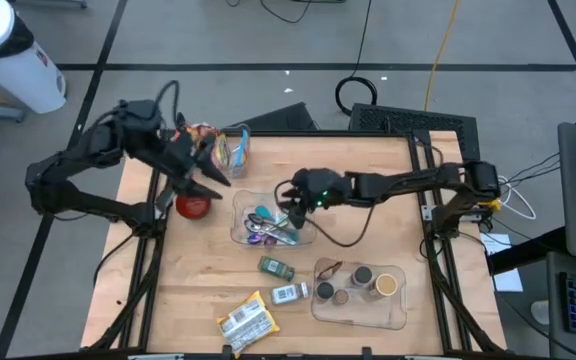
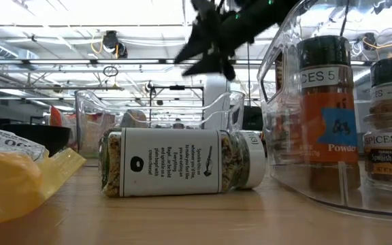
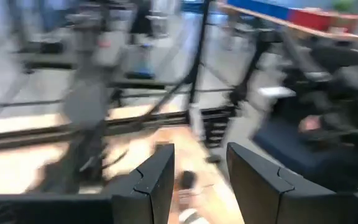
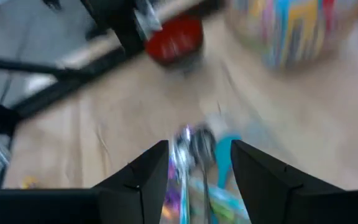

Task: Pick & Place Food Item
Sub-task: Put the yellow noodle pack into the top transparent bin

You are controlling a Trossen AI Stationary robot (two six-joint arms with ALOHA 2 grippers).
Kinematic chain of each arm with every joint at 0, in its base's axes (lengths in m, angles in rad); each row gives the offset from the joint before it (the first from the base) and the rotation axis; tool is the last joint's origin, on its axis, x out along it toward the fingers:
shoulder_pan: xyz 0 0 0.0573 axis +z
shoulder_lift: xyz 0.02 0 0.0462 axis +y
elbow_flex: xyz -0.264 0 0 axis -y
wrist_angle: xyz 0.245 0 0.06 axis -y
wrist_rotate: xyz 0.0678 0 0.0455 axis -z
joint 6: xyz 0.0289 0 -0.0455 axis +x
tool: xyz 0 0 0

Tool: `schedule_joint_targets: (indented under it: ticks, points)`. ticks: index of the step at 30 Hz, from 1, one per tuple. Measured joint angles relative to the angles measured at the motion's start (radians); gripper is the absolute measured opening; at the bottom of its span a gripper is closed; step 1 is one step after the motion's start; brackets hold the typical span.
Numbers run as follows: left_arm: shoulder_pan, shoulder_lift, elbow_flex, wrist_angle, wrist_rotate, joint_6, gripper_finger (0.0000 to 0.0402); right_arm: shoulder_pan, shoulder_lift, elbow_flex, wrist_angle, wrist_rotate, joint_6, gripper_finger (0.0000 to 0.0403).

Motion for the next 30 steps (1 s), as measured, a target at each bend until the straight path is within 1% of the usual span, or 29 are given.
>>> schedule_joint_targets:
  ticks: [2, 3, 5, 7, 10, 12, 14, 17, 20, 25, 27, 30]
  points:
    - [0.001, -0.053, -0.049, 0.007, -0.079, -0.03, 0.0152, 0.0, -0.048, 0.0, -0.001, 0.042, -0.048, 0.0165]
    - [0.001, -0.083, -0.084, 0.041, -0.128, -0.052, 0.0152, 0.0, -0.069, 0.0, 0.005, 0.07, -0.074, 0.0165]
    - [0.0, -0.16, -0.181, 0.143, -0.223, -0.1, 0.0152, 0.001, -0.121, -0.005, 0.005, 0.125, -0.128, 0.0165]
    - [0.0, -0.239, -0.292, 0.269, -0.31, -0.159, 0.0152, -0.001, -0.178, -0.023, 0.015, 0.151, -0.163, 0.0166]
    - [0.0, -0.351, -0.449, 0.435, -0.459, -0.244, 0.0152, -0.003, -0.273, -0.066, 0.048, 0.15, -0.18, 0.0166]
    - [0.0, -0.416, -0.531, 0.52, -0.544, -0.282, 0.0152, -0.002, -0.345, -0.11, 0.083, 0.149, -0.193, 0.0165]
    - [0.0, -0.472, -0.592, 0.557, -0.621, -0.301, 0.0152, 0.003, -0.416, -0.159, 0.106, 0.149, -0.208, 0.0164]
    - [0.0, -0.532, -0.64, 0.562, -0.712, -0.305, 0.0152, 0.009, -0.514, -0.244, 0.133, 0.149, -0.205, 0.0163]
    - [0.0, -0.56, -0.655, 0.526, -0.758, -0.306, 0.0152, 0.009, -0.596, -0.327, 0.162, 0.148, -0.195, 0.0164]
    - [0.0, -0.562, -0.656, 0.514, -0.746, -0.318, 0.0152, 0.009, -0.674, -0.436, 0.236, 0.144, -0.125, 0.0163]
    - [0.0, -0.561, -0.656, 0.515, -0.735, -0.33, 0.0152, 0.009, -0.685, -0.456, 0.246, 0.105, -0.116, 0.0162]
    - [0.0, -0.554, -0.656, 0.514, -0.724, -0.328, 0.0152, 0.012, -0.685, -0.466, 0.244, 0.011, -0.116, 0.016]
